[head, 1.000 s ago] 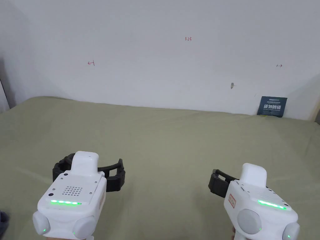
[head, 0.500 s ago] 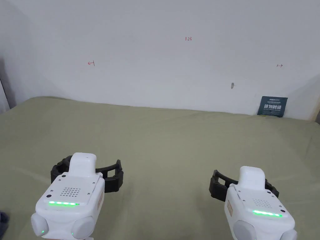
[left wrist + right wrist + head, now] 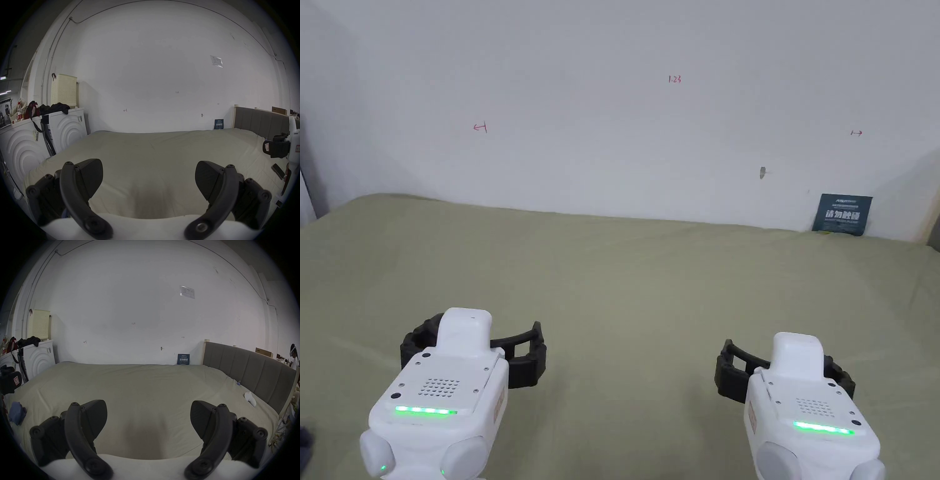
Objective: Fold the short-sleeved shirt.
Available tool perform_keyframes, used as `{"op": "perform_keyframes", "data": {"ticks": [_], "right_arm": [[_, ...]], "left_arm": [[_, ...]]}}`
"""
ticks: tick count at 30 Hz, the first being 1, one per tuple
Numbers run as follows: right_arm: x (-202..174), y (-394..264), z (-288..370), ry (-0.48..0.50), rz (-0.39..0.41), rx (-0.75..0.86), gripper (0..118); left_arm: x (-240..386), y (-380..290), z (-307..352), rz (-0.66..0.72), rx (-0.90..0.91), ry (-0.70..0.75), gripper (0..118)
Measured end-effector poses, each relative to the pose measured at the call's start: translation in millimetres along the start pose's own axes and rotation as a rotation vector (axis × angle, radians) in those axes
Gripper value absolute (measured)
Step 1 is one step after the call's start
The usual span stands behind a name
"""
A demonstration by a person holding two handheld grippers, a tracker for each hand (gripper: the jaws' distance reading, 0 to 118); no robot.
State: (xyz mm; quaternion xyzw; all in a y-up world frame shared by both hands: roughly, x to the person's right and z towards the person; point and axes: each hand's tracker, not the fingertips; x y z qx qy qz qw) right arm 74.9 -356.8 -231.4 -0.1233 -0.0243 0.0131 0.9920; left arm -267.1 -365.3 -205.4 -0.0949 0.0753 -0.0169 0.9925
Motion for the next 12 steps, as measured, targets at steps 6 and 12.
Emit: {"op": "perform_keyframes", "data": {"ticks": [6,12], "right_arm": [[0,5,0,-0.001,-0.040,-0.016,108],[-3,14,-6,-0.087,-0.094,-0.083,108]], "left_arm": [[0,2,2,0.003,-0.001,-0.002,115],[0,2,1,0.005,-0.001,-0.005,115]]}}
